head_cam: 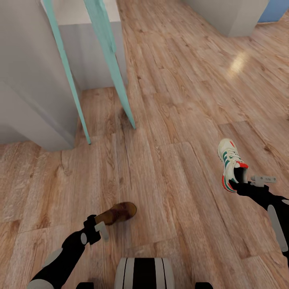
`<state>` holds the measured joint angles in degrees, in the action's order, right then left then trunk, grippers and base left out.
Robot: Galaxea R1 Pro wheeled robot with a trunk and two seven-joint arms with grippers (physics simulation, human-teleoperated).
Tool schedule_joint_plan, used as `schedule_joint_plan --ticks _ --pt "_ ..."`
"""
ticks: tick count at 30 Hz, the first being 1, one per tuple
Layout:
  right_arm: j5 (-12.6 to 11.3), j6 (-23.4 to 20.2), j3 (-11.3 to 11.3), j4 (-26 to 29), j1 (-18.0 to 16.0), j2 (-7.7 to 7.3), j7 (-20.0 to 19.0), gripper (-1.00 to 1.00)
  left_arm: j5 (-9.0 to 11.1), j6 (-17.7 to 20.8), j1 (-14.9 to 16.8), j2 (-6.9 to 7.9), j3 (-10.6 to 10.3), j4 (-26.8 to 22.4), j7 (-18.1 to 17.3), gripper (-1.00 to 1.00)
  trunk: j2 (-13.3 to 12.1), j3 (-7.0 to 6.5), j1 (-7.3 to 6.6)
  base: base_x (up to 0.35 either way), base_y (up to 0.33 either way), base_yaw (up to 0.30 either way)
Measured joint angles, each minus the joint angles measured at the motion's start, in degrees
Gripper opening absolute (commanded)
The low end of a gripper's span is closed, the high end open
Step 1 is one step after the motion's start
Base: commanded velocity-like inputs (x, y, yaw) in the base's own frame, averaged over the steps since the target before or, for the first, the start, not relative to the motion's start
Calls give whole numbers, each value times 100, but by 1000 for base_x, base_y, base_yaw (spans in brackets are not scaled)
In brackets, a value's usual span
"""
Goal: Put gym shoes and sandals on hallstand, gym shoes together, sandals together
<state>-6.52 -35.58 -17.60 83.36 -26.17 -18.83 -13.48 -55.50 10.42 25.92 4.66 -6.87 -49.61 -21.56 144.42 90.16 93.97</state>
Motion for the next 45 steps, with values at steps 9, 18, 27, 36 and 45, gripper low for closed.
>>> schedule_joint_plan --ticks 9,18,27,36,45 --pt "-2 0 2 8 0 1 -5 -100 37 38 26 -40 420 -268 -6 -100 -12 -200 -23 0 0 0" --pt "4 0 25 149 2 22 3 -100 1253 237 -41 -42 842 -425 120 -100 -24 -422 -46 0 0 -85" --pt "7 22 25 126 16 63 2 -100 1639 191 -63 -40 1215 -76 489 -100 -36 -685 -69 0 0 -189" --pt "11 57 17 59 151 65 4 -100 2364 116 -69 -17 1218 355 586 -100 -42 -840 -79 0 0 -192" --pt "120 598 17 -119 414 63 8 -100 2876 -553 -69 -25 1258 656 1139 -100 -42 -904 -79 0 0 -170"
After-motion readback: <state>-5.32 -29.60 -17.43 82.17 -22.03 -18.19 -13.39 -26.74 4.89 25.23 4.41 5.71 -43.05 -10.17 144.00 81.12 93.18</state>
